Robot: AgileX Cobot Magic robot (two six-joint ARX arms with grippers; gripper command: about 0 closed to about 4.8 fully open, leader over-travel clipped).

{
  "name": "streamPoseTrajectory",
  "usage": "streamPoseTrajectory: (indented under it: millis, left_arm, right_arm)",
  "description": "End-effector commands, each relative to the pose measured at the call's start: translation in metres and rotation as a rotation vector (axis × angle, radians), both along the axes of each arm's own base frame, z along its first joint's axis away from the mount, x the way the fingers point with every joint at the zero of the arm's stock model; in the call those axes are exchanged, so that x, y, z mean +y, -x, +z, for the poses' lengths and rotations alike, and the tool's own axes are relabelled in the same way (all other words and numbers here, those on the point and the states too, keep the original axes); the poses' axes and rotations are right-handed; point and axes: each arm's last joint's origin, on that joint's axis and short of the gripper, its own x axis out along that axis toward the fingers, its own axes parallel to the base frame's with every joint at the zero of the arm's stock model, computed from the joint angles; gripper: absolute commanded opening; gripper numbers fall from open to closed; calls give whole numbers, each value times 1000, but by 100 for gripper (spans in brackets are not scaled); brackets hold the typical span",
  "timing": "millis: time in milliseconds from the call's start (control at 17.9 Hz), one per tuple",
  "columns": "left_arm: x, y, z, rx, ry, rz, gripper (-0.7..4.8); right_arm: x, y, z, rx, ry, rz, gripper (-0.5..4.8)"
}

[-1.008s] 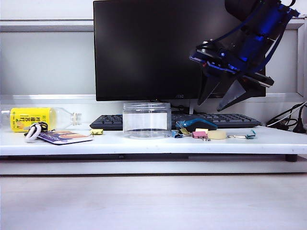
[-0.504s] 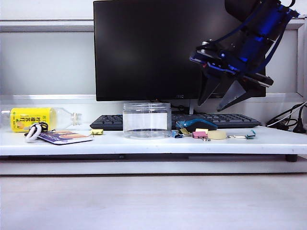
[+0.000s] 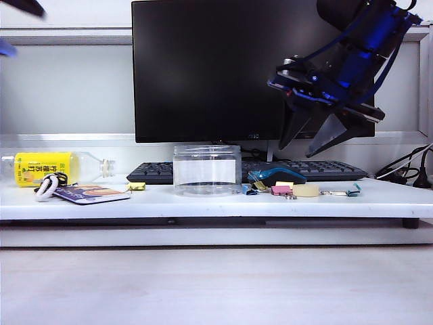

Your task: Pick up the clips with the largest number of clips of the same color on the table and place them in a round transparent plastic box.

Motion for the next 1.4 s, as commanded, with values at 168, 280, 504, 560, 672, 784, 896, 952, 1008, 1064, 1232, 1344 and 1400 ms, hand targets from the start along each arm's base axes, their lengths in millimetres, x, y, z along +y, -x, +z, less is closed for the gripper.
streamPoseTrajectory:
  millis: [168, 280, 504, 560, 672, 784, 896, 952, 1008, 1064, 1232, 1344, 1400]
  left_arm:
    - [-43, -32, 5, 27, -356, 18, 314]
    - [-53, -41, 5, 14, -376, 27, 314]
    - [-57, -48, 4, 39, -370, 34, 314]
    - [-59, -48, 4, 58, -322, -4, 313]
    - [-63, -46, 6, 66, -244, -141, 313]
    - [-65, -45, 8, 57, -202, -203, 313]
    - [-65, -45, 8, 57, -195, -212, 313]
    - [-65, -45, 8, 60, -192, -220, 313]
    - [-66, -44, 8, 64, -178, -247, 313]
    - [-68, -43, 9, 63, -152, -291, 313]
    - [-76, -39, 12, 28, -134, -333, 313]
    - [-84, -35, 16, -10, -121, -367, 313]
    - [-88, -34, 17, -31, -121, -372, 313]
  right_arm:
    - [0, 1, 2, 5, 4, 8, 285]
    - [1, 2, 2, 14, -12, 26, 285]
    - [2, 2, 2, 22, -32, 46, 285]
    - [2, 1, 1, 23, -35, 50, 284]
    - [3, -1, -4, 37, -38, 62, 284]
    - [5, -4, -12, 63, -34, 67, 284]
    - [6, -7, -22, 91, -24, 66, 285]
    - [7, -9, -26, 102, -20, 65, 285]
    - [7, -11, -29, 108, -18, 66, 285]
    - [8, -13, -31, 97, -27, 70, 285]
    - [10, -16, -28, 60, -41, 72, 312]
    - [10, -17, -28, 48, -44, 71, 317]
    - [10, -17, -28, 47, -40, 68, 317]
